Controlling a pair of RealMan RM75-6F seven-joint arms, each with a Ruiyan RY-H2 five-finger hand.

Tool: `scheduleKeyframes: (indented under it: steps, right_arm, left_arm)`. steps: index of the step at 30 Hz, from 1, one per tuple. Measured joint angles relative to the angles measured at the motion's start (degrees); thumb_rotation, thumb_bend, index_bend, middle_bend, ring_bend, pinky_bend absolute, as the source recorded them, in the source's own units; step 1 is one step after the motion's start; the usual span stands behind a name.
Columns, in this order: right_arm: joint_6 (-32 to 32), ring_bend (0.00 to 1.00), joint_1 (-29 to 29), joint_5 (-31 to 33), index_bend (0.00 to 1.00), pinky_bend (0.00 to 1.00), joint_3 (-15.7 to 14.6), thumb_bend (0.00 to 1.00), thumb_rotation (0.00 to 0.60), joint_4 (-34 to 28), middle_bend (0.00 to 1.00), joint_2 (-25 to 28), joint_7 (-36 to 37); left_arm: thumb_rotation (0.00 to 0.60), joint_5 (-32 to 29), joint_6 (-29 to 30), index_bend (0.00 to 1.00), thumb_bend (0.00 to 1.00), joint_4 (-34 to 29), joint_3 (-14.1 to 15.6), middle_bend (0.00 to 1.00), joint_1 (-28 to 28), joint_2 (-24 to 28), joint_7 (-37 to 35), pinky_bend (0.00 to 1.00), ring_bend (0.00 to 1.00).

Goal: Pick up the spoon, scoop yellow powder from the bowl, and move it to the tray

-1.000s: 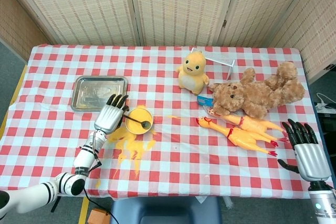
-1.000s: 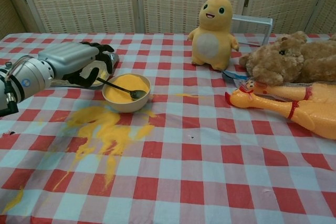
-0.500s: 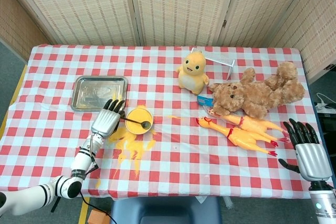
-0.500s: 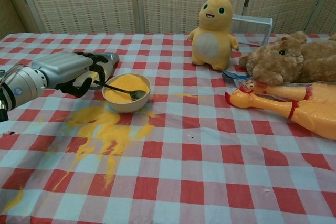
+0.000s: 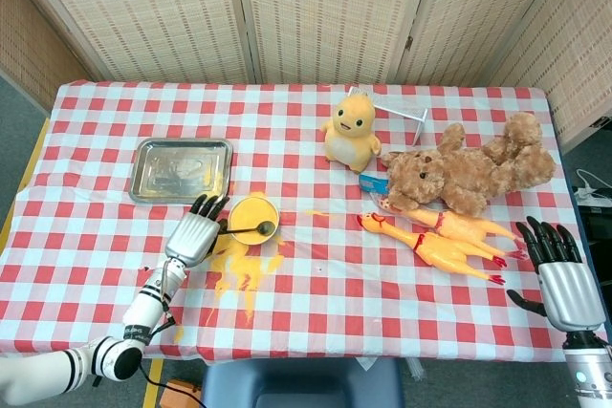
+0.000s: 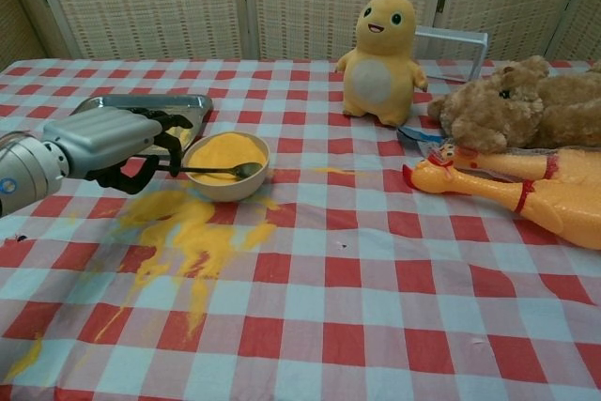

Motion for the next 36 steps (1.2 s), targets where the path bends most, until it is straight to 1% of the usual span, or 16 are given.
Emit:
scheduleKeyframes:
  steps: [8, 15, 23, 30, 36]
  right_arm:
    - [1.1, 0.00, -0.4, -0.6, 0.00, 0.00, -0.1, 0.02, 0.600, -0.6, 0.00, 0.5, 0.3]
    - [2.3, 0.00, -1.0, -2.0, 0.00, 0.00, -0.5, 0.02, 0.600, -1.1, 0.00, 1.0, 0.9]
    - [3.5, 0.00, -1.5, -3.4, 0.00, 0.00, -0.8, 0.02, 0.600, -1.6, 0.00, 1.7, 1.8]
    - [3.8, 0.00, -1.7, -4.0, 0.00, 0.00, -1.1, 0.02, 0.600, -1.8, 0.00, 2.3, 2.6]
    - [3.5, 0.00, -1.7, -3.7, 0.00, 0.00, -0.9, 0.02, 0.600, -1.8, 0.00, 2.5, 2.9]
  left_arm:
    - [0.600, -0.8, 1.6, 0.44, 0.81, -5.6, 2.0, 0.00, 1.4, 1.6, 2.6, 0.06, 0.00]
    - [0.600, -1.1, 2.9, 0.44, 0.81, -7.6, 3.3, 0.00, 1.8, 1.0, 5.4, 0.06, 0.00]
    - [0.600, -0.9, 3.9, 0.44, 0.81, -9.1, 4.0, 0.00, 1.6, -0.8, 8.5, 0.06, 0.00]
    - [0.600, -1.0, 4.8, 0.41, 0.80, -9.1, 3.5, 0.00, 0.9, -2.7, 10.4, 0.06, 0.00]
    - [0.600, -0.4, 5.3, 0.37, 0.73, -9.1, 2.7, 0.00, 0.4, -3.1, 10.3, 0.06, 0.00]
